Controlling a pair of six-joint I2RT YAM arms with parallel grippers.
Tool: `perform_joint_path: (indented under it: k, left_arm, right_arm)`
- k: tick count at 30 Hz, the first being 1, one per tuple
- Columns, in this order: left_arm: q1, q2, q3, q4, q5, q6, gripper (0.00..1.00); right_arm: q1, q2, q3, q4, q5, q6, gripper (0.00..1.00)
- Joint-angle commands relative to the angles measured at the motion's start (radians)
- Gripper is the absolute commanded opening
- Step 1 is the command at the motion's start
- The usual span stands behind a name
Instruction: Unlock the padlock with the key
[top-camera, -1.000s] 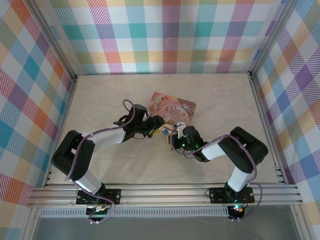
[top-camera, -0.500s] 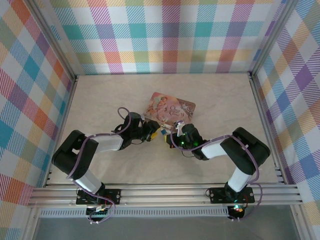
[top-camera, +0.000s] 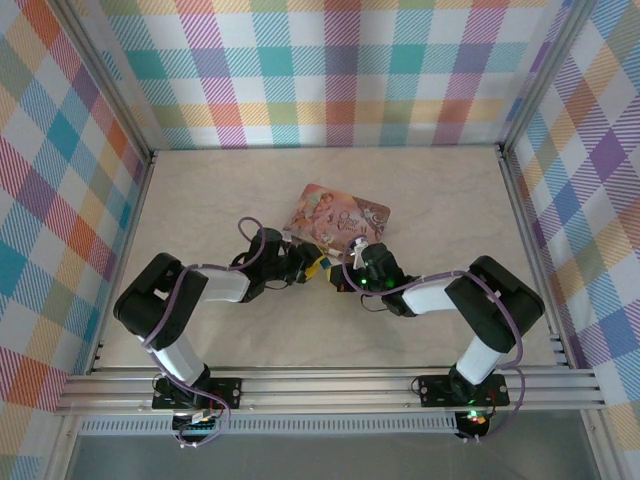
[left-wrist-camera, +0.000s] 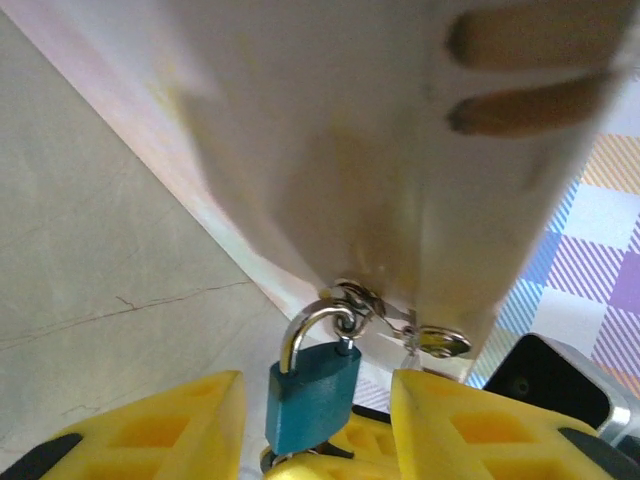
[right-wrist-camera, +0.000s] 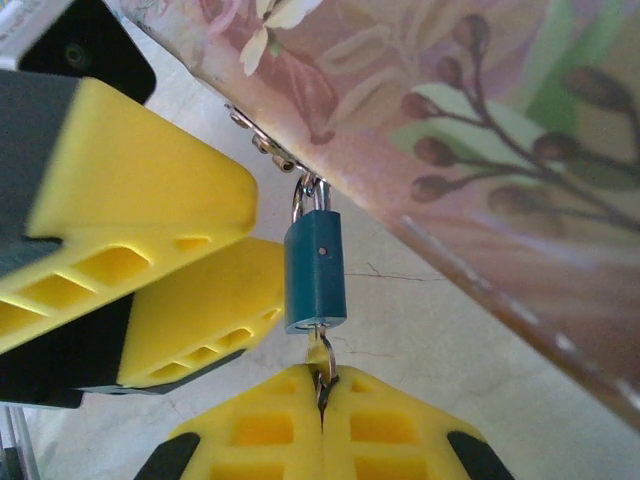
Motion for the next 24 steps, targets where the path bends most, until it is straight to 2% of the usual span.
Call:
perform_joint_path:
  k: [1, 8, 20, 24]
  left_arm:
    - [-0.006, 0.034, -0.005, 0.068, 0.026, -0.028, 0.41]
    - [-0.014, 0.064, 0.000, 0.094, 0.029, -0.044, 0.38]
    - [-0.018, 0.086, 0.004, 0.117, 0.024, -0.055, 0.26]
    - [-0.020, 0.086, 0.007, 0.119, 0.026, -0.054, 0.21]
  right_arm:
    - [0.006, -0.019, 0.035, 0.000, -0.038, 0.031, 0.00]
    - [0.005, -0.011, 0.043, -0.006, -0.044, 0.035, 0.00]
    - [0.004, -0.021, 0.049, 0.007, -0.066, 0.071, 0.00]
    - [-0.007, -0.015, 0.054, 0.034, -0.108, 0.111, 0.04]
